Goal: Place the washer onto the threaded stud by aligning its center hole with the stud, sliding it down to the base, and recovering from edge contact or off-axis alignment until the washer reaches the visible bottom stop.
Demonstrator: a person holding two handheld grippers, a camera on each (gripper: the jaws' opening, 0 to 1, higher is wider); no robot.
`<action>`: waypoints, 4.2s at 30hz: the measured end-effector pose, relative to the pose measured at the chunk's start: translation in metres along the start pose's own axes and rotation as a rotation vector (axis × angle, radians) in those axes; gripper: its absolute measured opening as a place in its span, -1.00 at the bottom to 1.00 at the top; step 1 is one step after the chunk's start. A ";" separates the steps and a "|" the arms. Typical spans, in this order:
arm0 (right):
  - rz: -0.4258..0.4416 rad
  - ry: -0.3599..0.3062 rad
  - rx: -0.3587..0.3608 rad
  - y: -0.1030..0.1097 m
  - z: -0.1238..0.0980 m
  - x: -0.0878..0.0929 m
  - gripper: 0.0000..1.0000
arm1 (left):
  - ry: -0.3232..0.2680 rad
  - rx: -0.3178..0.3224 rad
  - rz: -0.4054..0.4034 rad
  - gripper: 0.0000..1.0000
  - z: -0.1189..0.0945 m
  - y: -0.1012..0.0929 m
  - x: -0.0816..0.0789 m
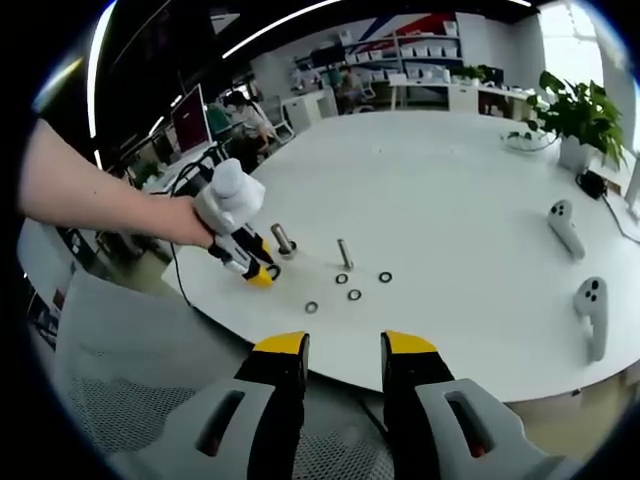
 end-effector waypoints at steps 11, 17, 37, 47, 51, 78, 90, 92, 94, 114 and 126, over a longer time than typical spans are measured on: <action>0.001 -0.005 -0.003 0.000 -0.001 0.000 -0.38 | -0.013 -0.023 -0.064 -0.59 -0.001 -0.006 0.007; 0.001 -0.007 -0.005 0.001 -0.001 0.000 -0.38 | 0.042 0.007 -0.023 -0.58 -0.001 -0.003 0.015; 0.003 -0.012 -0.008 0.001 -0.001 -0.001 -0.39 | 0.098 -0.003 -0.085 -0.53 0.006 0.002 0.007; 0.007 -0.013 -0.004 0.000 -0.001 -0.001 -0.39 | 0.041 -0.017 -0.091 -0.60 0.004 0.001 0.013; 0.014 -0.024 0.000 -0.001 -0.001 -0.001 -0.39 | 0.005 -0.021 -0.069 -0.61 0.004 0.001 0.017; 0.019 -0.023 0.004 -0.001 -0.002 -0.001 -0.39 | -0.072 -0.036 0.166 -0.62 -0.021 -0.001 0.007; 0.018 -0.022 0.004 -0.001 -0.002 -0.001 -0.39 | -0.173 -0.109 0.205 -0.62 -0.058 0.016 -0.006; 0.018 -0.024 0.005 -0.001 -0.002 -0.001 -0.39 | -0.181 -0.117 0.206 -0.62 -0.061 0.019 -0.009; 0.019 -0.026 0.006 -0.001 -0.002 -0.001 -0.39 | -0.183 -0.123 0.207 -0.62 -0.062 0.021 -0.011; 0.029 -0.028 0.014 -0.002 -0.002 -0.001 -0.39 | -0.157 -0.143 0.223 -0.62 -0.051 0.037 -0.033; 0.036 -0.031 0.020 -0.003 -0.003 -0.001 -0.39 | -0.113 -0.127 0.256 -0.61 -0.039 0.032 -0.037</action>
Point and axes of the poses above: the point that each gripper's makers call its tool centre point, and the gripper's own axes: z roughly forward along the fingers, y roughly to its left, x roughly out of its underside, the point moved 9 cm from there along -z, roughly backward along the fingers, and after that the axes turned 2 degrees about z, right-handed, at the moved point
